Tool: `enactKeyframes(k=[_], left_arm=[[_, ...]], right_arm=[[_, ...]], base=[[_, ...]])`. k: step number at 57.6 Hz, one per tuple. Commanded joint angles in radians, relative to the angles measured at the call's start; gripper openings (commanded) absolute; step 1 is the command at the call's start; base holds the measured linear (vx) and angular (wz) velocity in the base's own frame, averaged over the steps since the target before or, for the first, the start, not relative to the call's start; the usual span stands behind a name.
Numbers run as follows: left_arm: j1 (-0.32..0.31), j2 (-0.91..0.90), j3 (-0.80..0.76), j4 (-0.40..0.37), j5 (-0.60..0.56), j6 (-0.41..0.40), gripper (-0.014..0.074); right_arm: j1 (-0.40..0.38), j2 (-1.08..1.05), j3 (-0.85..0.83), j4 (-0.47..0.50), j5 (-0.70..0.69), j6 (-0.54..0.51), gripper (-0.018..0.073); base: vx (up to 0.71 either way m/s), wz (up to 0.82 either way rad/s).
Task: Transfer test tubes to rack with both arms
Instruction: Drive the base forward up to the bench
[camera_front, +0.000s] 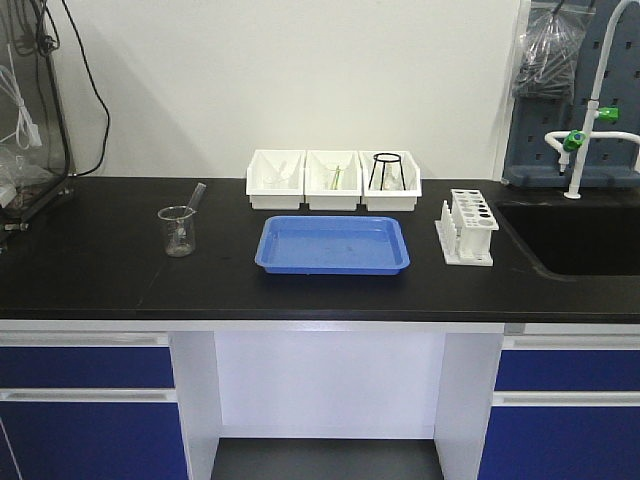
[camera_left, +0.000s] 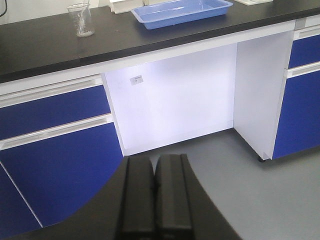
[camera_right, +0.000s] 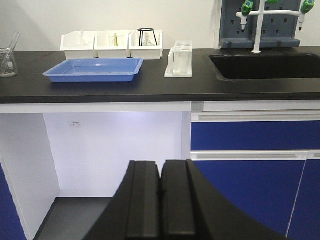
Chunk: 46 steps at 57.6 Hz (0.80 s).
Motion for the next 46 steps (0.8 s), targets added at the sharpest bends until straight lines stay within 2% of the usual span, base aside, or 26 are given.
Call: enactKeyframes(k=[1,46], left_arm=[[0.0,-0.01,0.026,-0.008,-0.078,-0.007,-0.002],[0.0,-0.01,0.026,-0.008,-0.078,-0.006,-0.002]], right_arm=[[0.001,-0.007,0.011,-0.01,-0.078,-0.002,-0.0007],[0.001,-0.007,0.011,-0.01,-0.078,-0.002,-0.0007]], base=[[0.0,0.0],[0.01,0.0]])
